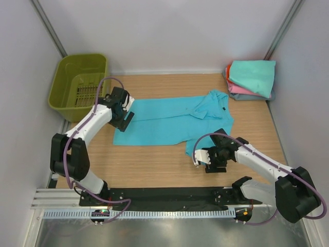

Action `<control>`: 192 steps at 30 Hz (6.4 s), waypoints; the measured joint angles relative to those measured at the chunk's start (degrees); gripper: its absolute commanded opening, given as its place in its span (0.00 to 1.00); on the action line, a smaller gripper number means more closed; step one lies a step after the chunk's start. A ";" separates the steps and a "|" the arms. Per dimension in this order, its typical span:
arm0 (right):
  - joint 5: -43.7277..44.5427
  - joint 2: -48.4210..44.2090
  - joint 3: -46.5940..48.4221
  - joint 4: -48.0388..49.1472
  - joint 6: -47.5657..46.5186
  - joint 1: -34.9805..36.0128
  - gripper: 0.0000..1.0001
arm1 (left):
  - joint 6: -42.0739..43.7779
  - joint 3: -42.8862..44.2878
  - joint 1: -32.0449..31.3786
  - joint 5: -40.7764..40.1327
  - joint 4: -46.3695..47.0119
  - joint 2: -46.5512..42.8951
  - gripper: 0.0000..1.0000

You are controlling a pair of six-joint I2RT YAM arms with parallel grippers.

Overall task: Fold and stack the t-shirts
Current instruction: Fold the tshirt

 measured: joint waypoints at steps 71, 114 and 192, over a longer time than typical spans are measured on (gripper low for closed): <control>6.16 1.75 -0.04 8.46 8.74 -0.04 0.01 | -7.74 3.02 15.91 24.44 -9.92 19.87 0.00; 8.79 38.05 52.30 22.03 18.49 -18.01 0.02 | -3.91 61.33 15.87 23.21 -22.84 42.97 0.28; 11.47 82.29 97.61 12.79 59.65 -16.31 0.80 | 1.07 25.29 -8.44 -0.83 -17.49 30.82 0.90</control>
